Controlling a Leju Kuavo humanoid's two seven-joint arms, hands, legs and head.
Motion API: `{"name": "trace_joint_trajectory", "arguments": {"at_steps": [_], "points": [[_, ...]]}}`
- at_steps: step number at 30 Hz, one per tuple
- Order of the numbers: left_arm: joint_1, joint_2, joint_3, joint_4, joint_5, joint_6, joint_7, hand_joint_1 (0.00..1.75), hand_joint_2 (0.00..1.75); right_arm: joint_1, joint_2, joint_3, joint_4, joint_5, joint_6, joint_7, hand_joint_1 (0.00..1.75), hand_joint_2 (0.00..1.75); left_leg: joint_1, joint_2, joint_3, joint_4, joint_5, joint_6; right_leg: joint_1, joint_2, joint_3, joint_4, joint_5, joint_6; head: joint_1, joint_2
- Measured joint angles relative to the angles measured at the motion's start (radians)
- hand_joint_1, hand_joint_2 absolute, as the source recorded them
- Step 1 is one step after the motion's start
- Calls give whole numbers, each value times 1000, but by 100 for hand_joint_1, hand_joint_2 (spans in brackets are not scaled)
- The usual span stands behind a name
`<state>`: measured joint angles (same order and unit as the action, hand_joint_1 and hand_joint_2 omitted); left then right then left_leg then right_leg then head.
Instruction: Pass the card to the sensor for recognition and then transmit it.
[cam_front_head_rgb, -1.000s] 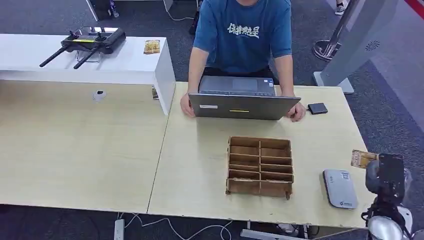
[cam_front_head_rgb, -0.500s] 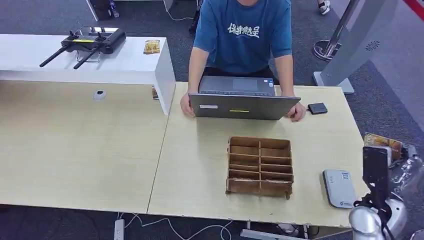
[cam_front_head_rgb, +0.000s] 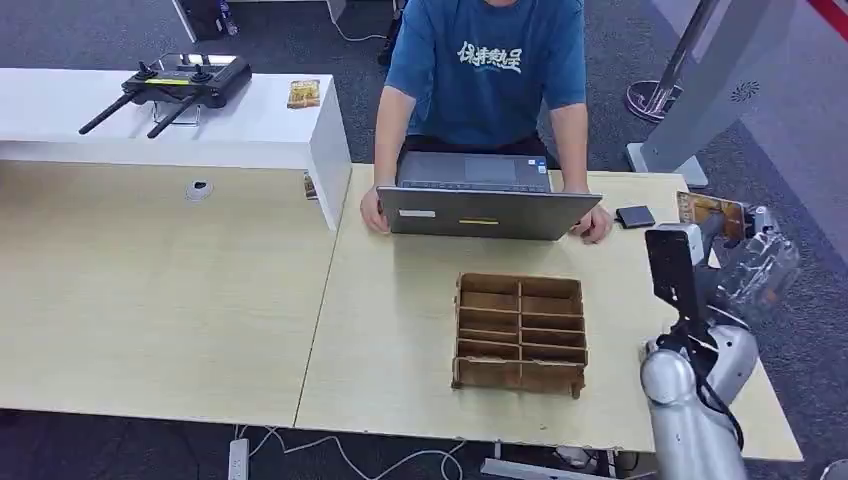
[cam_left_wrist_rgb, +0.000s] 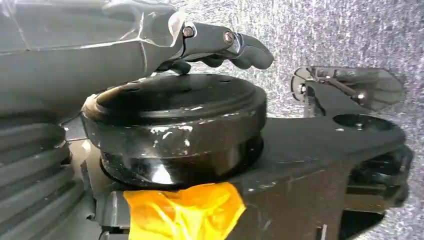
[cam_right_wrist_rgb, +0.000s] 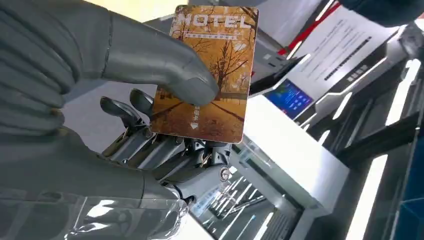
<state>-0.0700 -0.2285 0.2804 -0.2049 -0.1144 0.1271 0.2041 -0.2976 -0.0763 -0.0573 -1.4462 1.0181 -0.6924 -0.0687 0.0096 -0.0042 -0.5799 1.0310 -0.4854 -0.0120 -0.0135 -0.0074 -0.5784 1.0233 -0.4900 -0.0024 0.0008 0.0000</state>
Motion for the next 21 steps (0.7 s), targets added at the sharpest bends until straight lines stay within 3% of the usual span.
{"name": "trace_joint_trajectory", "arguments": {"at_steps": [7,14,21], "points": [[11,0,-17,0,-11,-8,12,0,0,-119,15,114,65,8,5,40,175,175,0,0,0,0,0,0,0,0,0,0,0,0,0,0],[16,0,-23,0,-16,-12,16,0,0,-156,23,155,96,17,19,50,175,175,0,-1,-1,0,0,0,0,-1,0,0,0,0,0,0],[16,0,-39,0,-39,-18,31,0,0,-279,52,227,172,52,59,105,175,175,0,0,0,0,2,-1,0,0,-1,0,1,-1,0,0]]}}
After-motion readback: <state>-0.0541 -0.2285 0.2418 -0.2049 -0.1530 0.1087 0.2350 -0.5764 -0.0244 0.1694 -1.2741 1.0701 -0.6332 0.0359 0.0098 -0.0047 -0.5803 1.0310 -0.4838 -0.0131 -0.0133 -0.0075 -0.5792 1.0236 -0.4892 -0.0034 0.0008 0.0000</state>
